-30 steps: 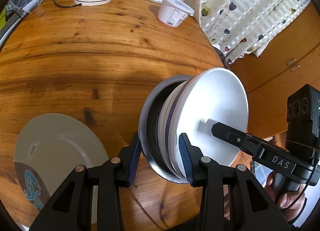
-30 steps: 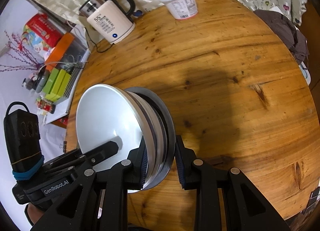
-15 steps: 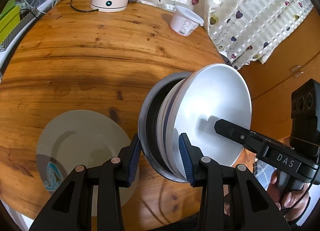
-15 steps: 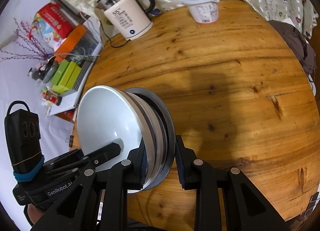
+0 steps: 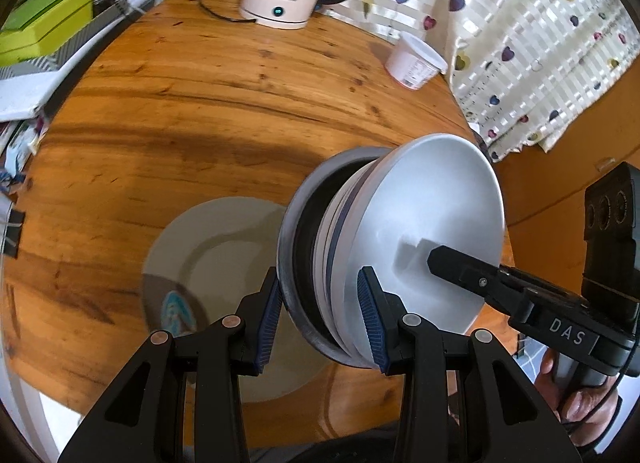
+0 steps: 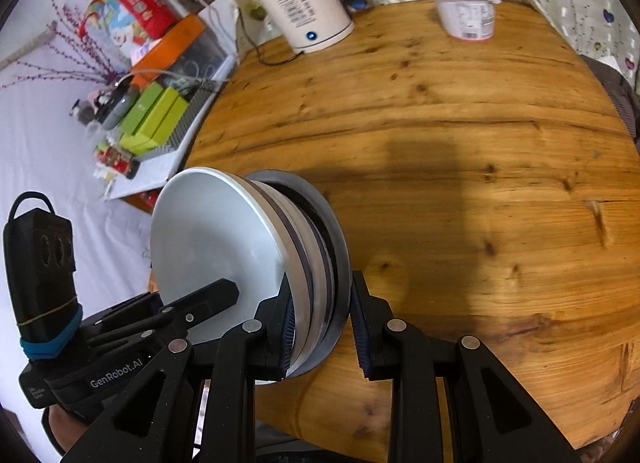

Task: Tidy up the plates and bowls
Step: 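Hold the bowl stack above the fish-logo plate stack and level it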

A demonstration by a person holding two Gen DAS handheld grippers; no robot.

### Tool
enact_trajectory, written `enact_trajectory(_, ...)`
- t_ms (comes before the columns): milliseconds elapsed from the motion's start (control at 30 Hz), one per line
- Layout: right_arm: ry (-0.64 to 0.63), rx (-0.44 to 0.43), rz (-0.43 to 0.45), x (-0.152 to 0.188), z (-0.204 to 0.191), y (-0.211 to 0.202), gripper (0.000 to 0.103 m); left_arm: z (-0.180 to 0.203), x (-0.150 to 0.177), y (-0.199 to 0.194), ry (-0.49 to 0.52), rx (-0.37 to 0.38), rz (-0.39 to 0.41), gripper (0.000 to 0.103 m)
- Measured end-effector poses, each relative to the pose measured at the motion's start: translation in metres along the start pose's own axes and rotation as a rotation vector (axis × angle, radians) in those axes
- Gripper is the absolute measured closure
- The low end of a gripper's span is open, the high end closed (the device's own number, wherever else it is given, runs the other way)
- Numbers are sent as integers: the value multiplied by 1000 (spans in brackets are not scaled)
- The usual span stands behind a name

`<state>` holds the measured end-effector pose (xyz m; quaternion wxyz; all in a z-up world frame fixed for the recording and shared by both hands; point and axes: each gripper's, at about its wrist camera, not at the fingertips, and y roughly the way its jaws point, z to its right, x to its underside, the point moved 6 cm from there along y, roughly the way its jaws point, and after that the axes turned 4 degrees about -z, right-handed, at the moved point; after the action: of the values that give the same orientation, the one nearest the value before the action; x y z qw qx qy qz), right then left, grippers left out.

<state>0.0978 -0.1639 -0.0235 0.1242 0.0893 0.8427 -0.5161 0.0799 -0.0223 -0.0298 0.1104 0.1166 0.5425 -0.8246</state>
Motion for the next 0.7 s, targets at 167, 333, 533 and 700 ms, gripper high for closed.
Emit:
enact_trajectory(167,-29,-6,-15,0,-16,8,79,-16,6,-4,-25,-9,0,64)
enact_trajectory(333,-53,-11,-41,1,-30,21,79,-34,11,-9,-57,-21,5,64)
enact_trajectory(533,-77,-15,-74,3,-44,36,79,-52,15,-11,-94,-31,8,64)
enact_trajectory(700,-84,-16,-101,3,-50,48,79,-62,19,-11,-110,-32,0,64)
